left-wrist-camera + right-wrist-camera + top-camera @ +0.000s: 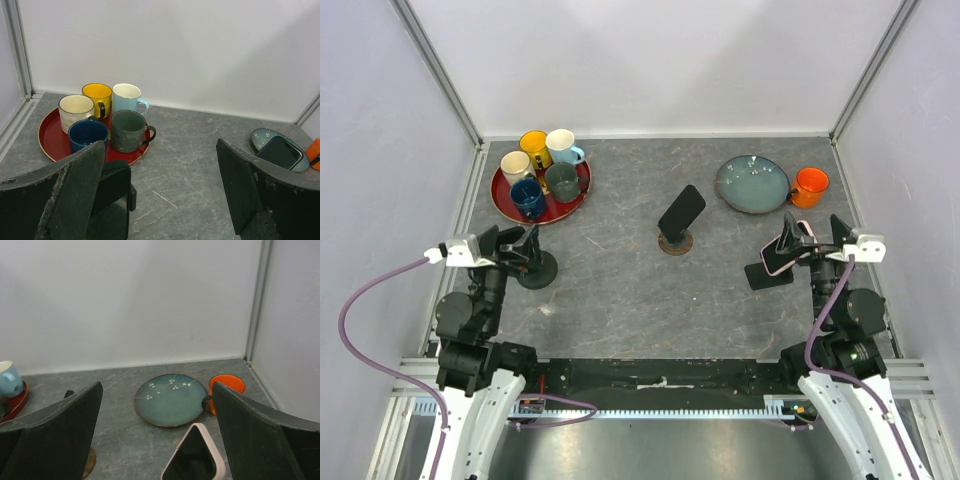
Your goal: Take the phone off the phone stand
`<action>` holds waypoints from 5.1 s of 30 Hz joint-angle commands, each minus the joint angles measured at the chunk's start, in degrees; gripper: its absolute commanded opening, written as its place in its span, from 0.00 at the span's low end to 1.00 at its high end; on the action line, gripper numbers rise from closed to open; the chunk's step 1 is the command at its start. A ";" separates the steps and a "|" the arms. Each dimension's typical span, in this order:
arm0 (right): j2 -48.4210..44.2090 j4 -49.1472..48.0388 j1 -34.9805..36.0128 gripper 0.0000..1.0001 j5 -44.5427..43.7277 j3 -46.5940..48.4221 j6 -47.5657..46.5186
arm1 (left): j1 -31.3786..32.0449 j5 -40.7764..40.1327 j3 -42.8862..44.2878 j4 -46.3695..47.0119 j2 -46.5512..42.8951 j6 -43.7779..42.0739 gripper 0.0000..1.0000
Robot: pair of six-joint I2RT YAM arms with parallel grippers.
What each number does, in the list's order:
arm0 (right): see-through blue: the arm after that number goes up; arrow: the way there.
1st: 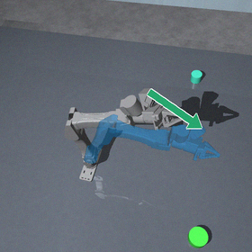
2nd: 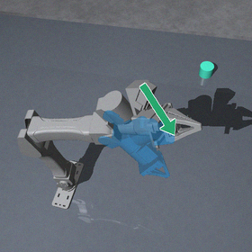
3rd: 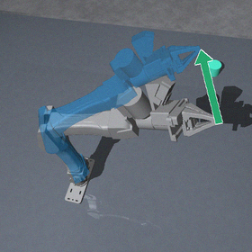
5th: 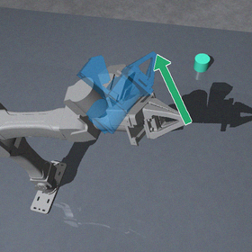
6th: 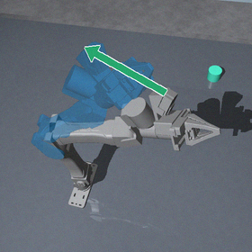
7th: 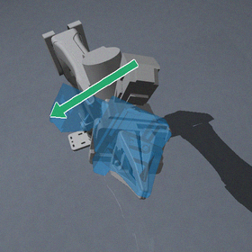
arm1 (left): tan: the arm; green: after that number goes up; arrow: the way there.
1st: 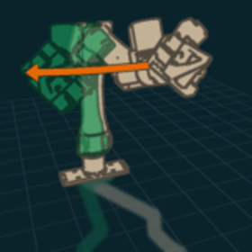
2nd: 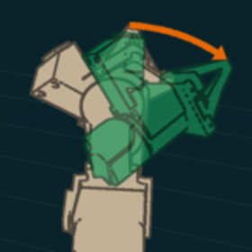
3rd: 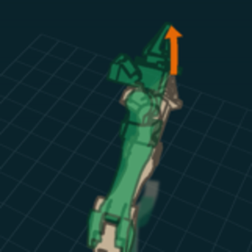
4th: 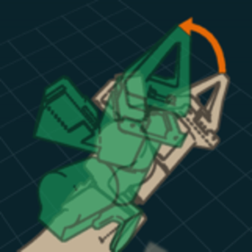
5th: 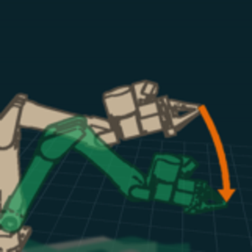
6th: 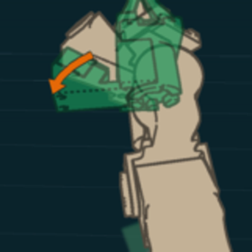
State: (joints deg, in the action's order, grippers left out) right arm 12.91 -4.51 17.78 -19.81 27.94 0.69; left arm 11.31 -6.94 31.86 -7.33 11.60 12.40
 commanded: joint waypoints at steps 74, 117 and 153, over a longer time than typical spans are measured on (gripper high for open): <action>9.95 11.72 3.40 0.98 16.38 9.94 7.22 | 0.90 11.81 25.36 -26.77 33.23 3.15 0.26; 17.94 14.44 3.49 0.98 28.42 15.03 7.31 | 50.12 -4.84 28.53 -9.37 50.37 -5.90 0.82; 46.06 40.19 8.57 0.98 48.38 42.88 14.43 | 46.26 -25.75 -4.51 -4.72 7.94 14.31 0.99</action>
State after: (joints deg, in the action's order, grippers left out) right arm 57.87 31.00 22.79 25.28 65.25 12.47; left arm 57.98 -27.46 32.18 -14.90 27.53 21.96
